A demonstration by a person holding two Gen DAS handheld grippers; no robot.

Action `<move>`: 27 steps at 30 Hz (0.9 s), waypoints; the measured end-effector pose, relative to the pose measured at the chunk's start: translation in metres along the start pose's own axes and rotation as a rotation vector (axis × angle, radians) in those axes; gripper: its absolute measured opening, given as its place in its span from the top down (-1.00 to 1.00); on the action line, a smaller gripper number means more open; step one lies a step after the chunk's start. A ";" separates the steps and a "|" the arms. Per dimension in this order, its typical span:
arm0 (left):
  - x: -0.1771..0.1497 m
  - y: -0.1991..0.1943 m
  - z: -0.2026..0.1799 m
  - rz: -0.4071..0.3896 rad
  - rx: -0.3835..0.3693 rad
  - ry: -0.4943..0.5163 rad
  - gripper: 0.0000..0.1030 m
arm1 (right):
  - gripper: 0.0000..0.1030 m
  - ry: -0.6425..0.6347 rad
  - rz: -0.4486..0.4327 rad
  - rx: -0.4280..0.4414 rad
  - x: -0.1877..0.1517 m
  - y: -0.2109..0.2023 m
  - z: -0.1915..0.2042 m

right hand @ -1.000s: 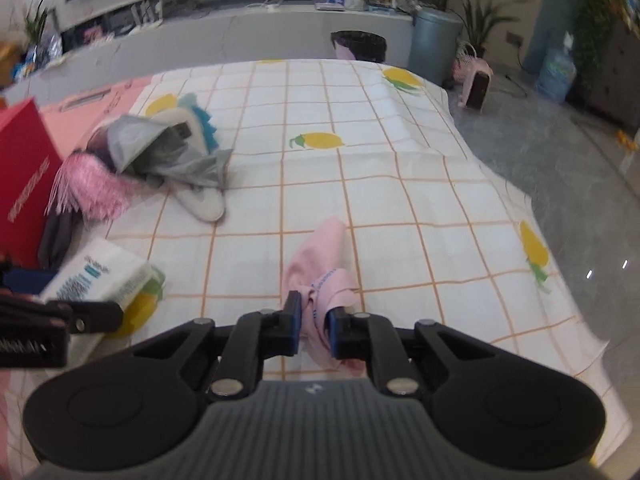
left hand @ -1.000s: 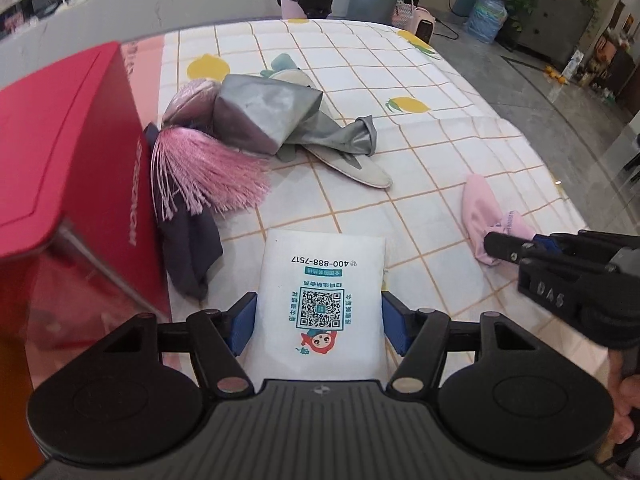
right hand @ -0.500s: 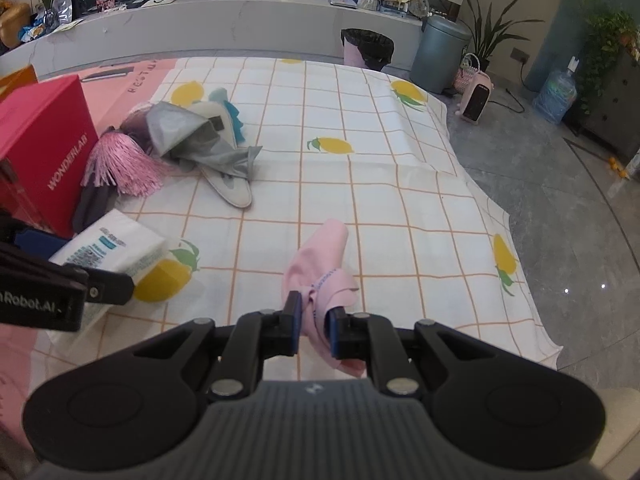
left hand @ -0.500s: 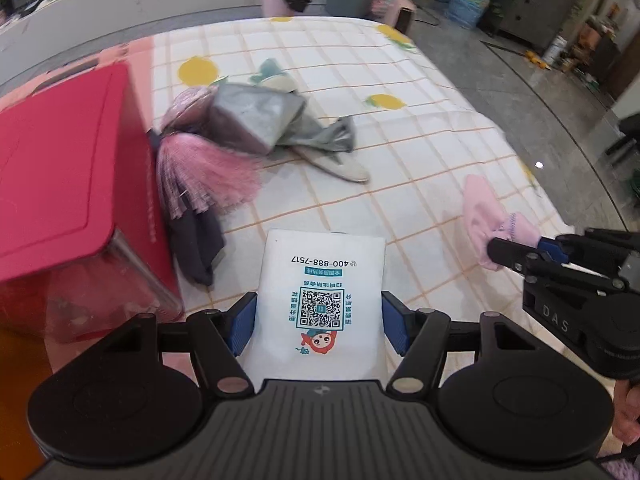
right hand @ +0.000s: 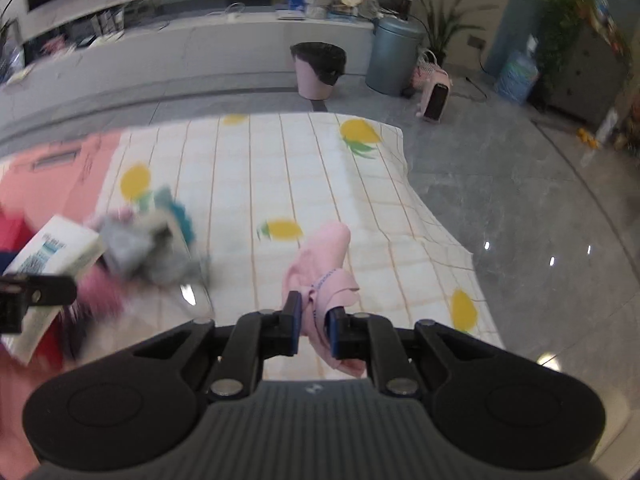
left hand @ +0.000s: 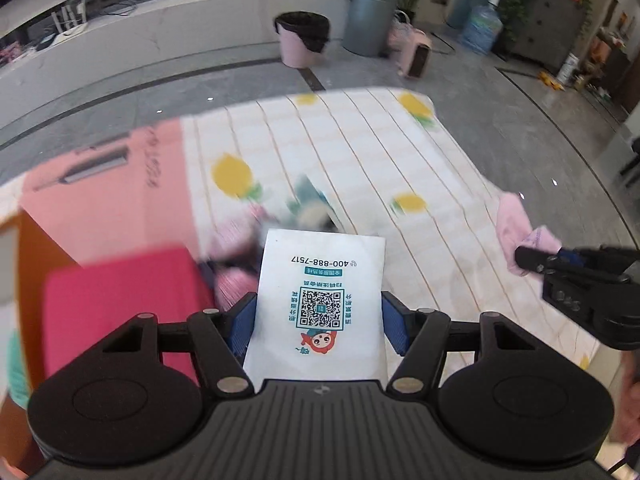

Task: Organize soft objects
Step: 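Carry tissue pack in left gripper while right gripper carries pink cloth to orange box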

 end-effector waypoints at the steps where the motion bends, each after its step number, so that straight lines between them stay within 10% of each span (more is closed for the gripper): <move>1: 0.009 -0.003 0.006 -0.002 0.002 -0.013 -0.44 | 0.78 0.035 0.014 0.007 0.009 0.007 0.005; 15: 0.078 -0.054 0.127 -0.102 0.392 -0.052 -0.44 | 0.78 0.284 0.039 0.225 0.092 0.049 0.154; 27: -0.005 -0.137 0.285 -0.141 0.202 -0.424 -0.44 | 0.77 -0.018 -0.043 0.583 0.069 -0.038 0.334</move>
Point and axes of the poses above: each gripper's, at about its wrist camera, not at the fingertips, and y roughly the way its jaws point, z to its left, x to its top, the point moved 1 cm from there along y, roughly the way its jaws point, and after that the axes turned 4 degrees about y, right-handed, at the moved point
